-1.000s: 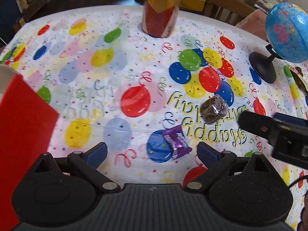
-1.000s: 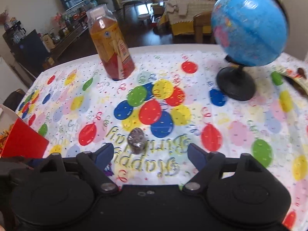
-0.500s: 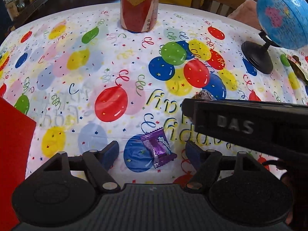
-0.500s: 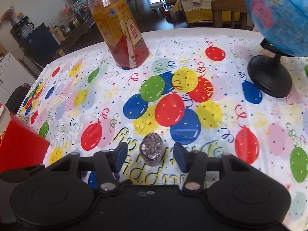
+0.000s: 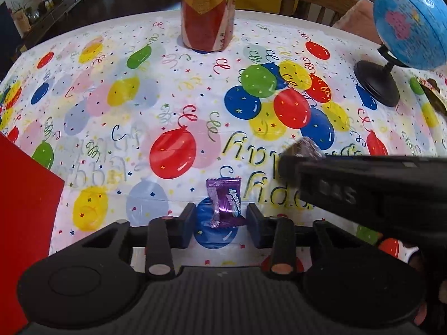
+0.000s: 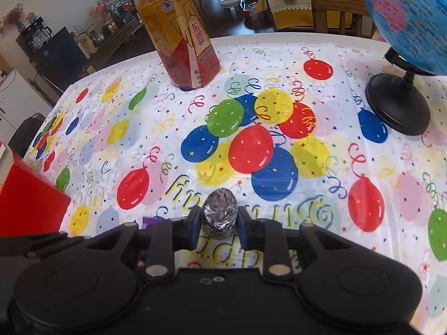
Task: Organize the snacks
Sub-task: 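Grasp the foil chocolate with the right gripper while the left gripper grasps the purple candy, then carry the foil chocolate and purple candy over the shoebox with both grippers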
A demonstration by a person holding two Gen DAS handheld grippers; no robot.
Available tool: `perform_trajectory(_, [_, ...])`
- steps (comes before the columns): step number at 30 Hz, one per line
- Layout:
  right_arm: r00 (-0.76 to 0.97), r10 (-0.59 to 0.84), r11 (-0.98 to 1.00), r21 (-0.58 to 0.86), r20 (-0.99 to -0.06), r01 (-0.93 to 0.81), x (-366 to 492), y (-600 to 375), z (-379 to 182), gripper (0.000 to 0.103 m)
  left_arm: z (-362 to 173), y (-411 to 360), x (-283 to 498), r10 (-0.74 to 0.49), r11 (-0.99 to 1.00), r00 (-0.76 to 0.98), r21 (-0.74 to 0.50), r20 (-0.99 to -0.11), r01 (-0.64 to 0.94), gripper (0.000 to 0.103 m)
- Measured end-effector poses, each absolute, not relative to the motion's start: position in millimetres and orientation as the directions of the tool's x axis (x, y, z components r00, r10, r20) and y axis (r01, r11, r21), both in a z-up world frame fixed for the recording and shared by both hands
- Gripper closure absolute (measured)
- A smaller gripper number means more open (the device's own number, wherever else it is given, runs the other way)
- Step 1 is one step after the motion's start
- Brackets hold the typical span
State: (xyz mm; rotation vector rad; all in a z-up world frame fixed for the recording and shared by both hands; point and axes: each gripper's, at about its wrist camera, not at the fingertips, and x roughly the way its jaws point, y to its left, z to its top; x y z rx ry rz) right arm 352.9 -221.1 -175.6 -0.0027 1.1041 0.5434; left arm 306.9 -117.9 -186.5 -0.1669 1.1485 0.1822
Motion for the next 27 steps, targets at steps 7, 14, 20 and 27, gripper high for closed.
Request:
perform_trajectory(7, [0.349, 0.423, 0.874, 0.276, -0.836, -0.4, 329, -238, -163, 0.079, -185, -99, 300, 0.032, 0.964, 0.379, -0.071, -0.925, -0.255, 0.078])
perform_trajectory(14, [0.34, 0.435, 0.876, 0.305, -0.834, -0.372, 291, -254, -148, 0.079, -174, -81, 278, 0.018, 0.957, 0.366, -0.09, -0.931, -0.274, 0.078])
perform_trajectory(20, [0.34, 0.423, 0.884, 0.299, -0.84, -0.359, 254, -260, -131, 0.079, -148, -72, 250, -0.003, 0.959, 0.395, -0.114, -0.919, -0.258, 0.078])
perform_trajectory(27, [0.366, 0.429, 0.881, 0.294, -0.826, -0.37, 216, -257, -100, 0.079, -104, -60, 214, -0.028, 0.962, 0.452, -0.147, -0.892, -0.231, 0.078])
